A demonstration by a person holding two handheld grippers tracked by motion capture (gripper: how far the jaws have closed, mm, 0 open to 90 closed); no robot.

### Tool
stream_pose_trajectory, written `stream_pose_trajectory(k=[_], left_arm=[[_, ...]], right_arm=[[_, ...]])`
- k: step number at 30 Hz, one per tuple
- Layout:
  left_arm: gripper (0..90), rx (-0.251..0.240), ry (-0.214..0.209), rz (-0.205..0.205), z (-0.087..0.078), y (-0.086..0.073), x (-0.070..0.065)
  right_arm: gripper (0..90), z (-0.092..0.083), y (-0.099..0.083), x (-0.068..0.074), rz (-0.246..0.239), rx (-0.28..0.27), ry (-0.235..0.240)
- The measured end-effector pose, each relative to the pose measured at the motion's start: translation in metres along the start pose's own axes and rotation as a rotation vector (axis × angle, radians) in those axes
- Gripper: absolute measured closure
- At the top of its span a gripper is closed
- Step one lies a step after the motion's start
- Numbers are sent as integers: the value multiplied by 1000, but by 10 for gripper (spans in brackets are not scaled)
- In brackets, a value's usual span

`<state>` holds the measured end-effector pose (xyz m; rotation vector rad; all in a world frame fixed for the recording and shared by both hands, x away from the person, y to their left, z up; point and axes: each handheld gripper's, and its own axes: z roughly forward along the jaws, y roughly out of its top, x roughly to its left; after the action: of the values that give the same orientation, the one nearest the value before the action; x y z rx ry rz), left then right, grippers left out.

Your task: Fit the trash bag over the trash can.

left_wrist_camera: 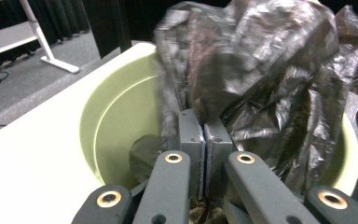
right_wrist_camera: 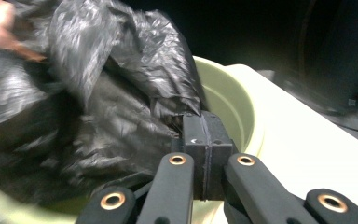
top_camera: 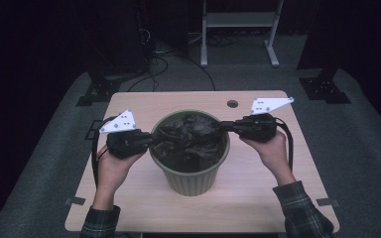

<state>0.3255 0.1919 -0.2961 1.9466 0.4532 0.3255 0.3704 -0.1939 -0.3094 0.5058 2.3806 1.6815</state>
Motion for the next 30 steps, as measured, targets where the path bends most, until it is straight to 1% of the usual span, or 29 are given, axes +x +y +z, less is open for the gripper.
stream_pose_trajectory(k=[3, 4, 5, 6, 7, 8, 9, 10, 12, 13, 16, 18, 20, 21, 23, 26, 27, 30], left_arm=[[887, 9, 14, 4, 0, -2, -1], [887, 15, 20, 5, 1, -2, -1], [885, 14, 13, 0, 1, -4, -1], [853, 11, 15, 2, 1, -4, -1], [766, -1, 31, 7, 0, -3, -2], [691, -11, 17, 11, -2, -2, -1], [631, -24, -2, 12, -5, 1, -1], [578, -37, 7, 23, -8, 5, -3], [519, -45, 10, 49, -16, 16, -5], [492, -50, 14, 55, -17, 20, -6], [470, -64, 11, 84, -22, 36, -7], [462, -76, 11, 97, -21, 47, -9], [462, -71, 4, 116, -16, 57, -10], [462, -57, 3, 125, -10, 63, -11], [462, -35, -15, 137, 3, 71, -11], [457, -22, -32, 143, 22, 79, -9], [458, -17, -43, 138, 30, 82, -7], [459, 9, -57, 142, 45, 86, -3]], right_arm=[[900, -16, -4, 3, -14, 8, 11], [900, -21, -5, 4, -19, 7, 0], [900, -24, -6, 5, -21, 5, -7], [900, -27, -7, 6, -26, 4, -15], [900, -29, -7, 6, -32, 4, -24], [900, -29, -7, 6, -34, 6, -32], [900, -30, -6, 6, -38, 7, -36], [900, -30, -6, 6, -38, 5, -36], [900, -29, -5, 6, -48, 5, -49], [900, -28, -5, 5, -48, 7, -48], [900, -25, -4, 5, -54, 10, -46], [900, -22, -4, 7, -63, 15, -43], [900, -20, -3, 9, -73, 18, -34], [900, -19, -3, 9, -73, 18, -31], [900, -17, -2, 10, -75, 16, -25], [900, -14, 0, 11, -87, 3, -9], [900, -13, 1, 12, -92, -3, -3], [900, -9, 4, 14, -102, -2, 8]])
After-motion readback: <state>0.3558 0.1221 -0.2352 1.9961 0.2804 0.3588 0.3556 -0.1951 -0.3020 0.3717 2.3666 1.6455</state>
